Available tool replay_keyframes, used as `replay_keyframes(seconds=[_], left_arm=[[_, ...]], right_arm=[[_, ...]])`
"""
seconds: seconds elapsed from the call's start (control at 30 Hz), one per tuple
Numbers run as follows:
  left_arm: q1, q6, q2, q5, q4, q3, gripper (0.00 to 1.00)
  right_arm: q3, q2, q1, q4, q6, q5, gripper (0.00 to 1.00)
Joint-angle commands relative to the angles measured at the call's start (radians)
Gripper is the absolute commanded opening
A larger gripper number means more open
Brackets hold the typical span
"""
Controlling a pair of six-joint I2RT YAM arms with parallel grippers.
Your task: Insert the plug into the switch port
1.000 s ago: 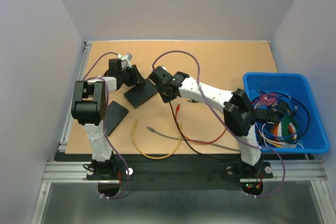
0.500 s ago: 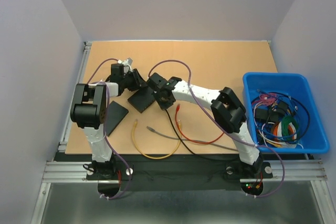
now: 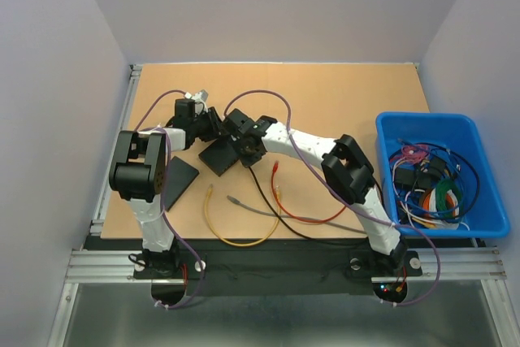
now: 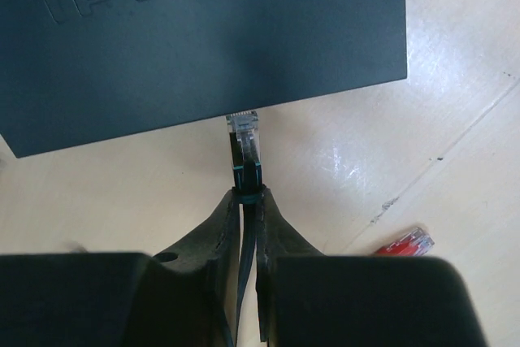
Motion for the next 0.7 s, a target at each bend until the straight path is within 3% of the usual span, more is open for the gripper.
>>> replay_keyframes(seconds=[0.0, 0.67], left_arm=[[-0.024, 0.035, -0.034, -0.013, -0.053, -0.018, 0.45], [-0.043, 0.053, -0.05, -0.055, -0.068, -0.024, 0.44]], right_arm=[[0.073, 0.039, 0.001, -0.018, -0.011, -0.005, 0.0], [0.132, 0.069, 0.001, -0.064, 0.008, 0.058, 0.01]])
